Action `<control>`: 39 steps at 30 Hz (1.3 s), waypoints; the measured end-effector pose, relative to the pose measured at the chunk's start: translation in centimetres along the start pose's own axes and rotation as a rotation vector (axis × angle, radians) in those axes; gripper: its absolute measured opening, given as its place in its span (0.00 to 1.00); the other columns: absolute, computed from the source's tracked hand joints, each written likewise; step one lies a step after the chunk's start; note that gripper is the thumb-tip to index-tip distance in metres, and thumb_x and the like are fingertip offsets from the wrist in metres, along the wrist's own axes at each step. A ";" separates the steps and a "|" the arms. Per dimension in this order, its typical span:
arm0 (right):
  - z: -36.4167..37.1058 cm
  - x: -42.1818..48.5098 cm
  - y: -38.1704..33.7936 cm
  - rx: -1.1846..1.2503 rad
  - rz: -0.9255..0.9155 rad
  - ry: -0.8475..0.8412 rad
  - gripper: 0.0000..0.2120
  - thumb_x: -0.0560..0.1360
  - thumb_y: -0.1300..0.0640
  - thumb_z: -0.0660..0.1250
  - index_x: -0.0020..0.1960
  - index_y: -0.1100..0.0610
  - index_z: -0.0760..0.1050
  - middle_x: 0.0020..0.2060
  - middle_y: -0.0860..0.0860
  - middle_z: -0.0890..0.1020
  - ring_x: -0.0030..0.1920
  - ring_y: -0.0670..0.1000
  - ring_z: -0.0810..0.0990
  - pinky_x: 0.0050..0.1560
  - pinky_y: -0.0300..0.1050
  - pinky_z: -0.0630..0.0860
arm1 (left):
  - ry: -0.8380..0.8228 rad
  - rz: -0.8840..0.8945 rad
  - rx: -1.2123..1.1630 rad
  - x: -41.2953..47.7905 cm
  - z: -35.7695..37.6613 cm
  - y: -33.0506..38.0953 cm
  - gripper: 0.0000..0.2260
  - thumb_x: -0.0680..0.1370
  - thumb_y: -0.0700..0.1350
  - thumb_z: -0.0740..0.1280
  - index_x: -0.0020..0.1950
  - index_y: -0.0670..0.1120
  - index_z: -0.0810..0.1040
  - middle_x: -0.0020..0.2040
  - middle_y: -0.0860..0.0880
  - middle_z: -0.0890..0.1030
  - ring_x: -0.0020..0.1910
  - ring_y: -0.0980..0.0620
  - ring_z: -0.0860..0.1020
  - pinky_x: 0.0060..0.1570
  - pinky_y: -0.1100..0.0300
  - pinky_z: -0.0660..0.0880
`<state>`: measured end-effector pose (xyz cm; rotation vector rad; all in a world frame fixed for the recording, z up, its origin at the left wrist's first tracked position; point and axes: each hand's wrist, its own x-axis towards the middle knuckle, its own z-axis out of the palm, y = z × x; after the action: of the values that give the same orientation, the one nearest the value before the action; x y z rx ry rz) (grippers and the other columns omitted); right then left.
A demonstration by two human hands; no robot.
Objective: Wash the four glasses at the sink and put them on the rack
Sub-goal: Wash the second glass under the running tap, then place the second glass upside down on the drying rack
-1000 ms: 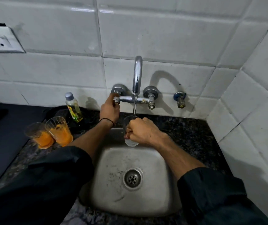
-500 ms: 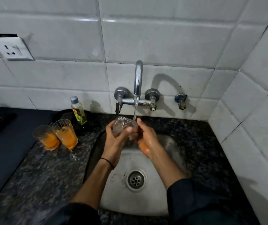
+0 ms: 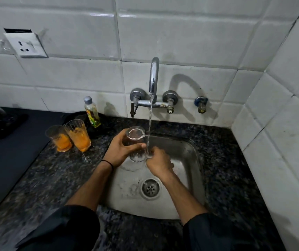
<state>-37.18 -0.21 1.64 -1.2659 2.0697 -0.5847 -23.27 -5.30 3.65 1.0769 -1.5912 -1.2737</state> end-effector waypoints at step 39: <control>30.0 10.2 -45.1 0.865 -0.084 -0.638 0.07 0.73 0.53 0.76 0.42 0.52 0.78 0.32 0.49 0.81 0.31 0.46 0.73 0.33 0.37 0.68 | 0.703 -0.437 0.397 1.1 -52.9 -13.6 0.06 0.79 0.41 0.66 0.50 0.49 0.81 0.45 0.47 0.83 0.47 0.47 0.81 0.49 0.51 0.79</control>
<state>8.58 -30.52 7.28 -0.8487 1.0420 -0.8488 28.05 -23.38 -1.15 1.9448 -1.1042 -0.6927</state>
